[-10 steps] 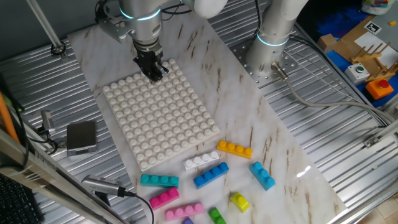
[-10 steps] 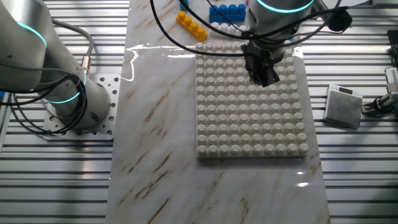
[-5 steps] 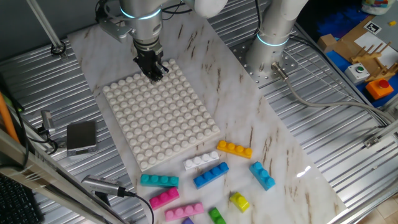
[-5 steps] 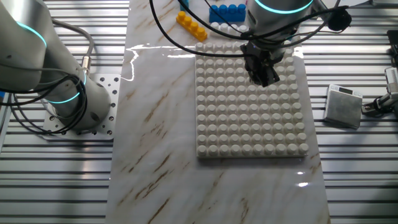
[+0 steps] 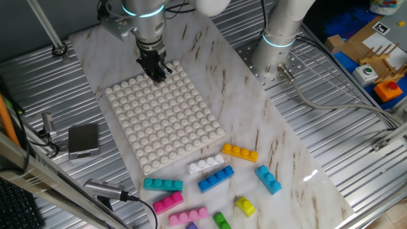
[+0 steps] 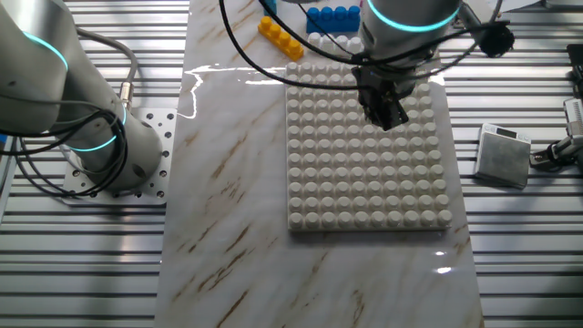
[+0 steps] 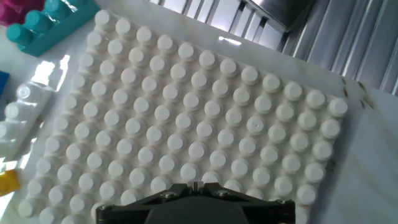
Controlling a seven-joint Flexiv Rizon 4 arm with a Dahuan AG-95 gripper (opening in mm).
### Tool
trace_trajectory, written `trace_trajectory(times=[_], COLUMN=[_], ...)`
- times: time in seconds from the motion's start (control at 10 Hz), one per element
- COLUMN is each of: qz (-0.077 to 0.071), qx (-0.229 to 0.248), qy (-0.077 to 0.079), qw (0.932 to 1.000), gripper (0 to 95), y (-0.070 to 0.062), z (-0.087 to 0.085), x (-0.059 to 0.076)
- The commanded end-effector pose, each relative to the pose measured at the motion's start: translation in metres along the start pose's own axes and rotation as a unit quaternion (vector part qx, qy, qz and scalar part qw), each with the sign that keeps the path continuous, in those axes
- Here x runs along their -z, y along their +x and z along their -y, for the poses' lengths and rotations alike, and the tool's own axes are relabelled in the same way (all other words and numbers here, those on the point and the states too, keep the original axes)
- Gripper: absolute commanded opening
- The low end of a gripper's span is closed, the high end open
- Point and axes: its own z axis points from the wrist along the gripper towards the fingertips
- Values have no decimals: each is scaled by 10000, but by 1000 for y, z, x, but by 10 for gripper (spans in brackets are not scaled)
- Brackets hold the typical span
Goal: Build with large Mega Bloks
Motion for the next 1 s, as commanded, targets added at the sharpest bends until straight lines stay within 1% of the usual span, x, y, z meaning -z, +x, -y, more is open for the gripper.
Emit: trace_trajectory(times=[0.1,0.4,0.6,0.8,0.9,1.0], qz=[-47,-90,-68,-42,-11,7], qx=[236,555,731,666,559,503], qy=[122,73,43,55,50,15], qw=[9996,9984,9973,9978,9984,9987], gripper=[0,0,0,0,0,0], y=[0,0,0,0,-1,-2], z=[0,0,0,0,0,-1], x=[-1,-1,-1,-1,-1,-2])
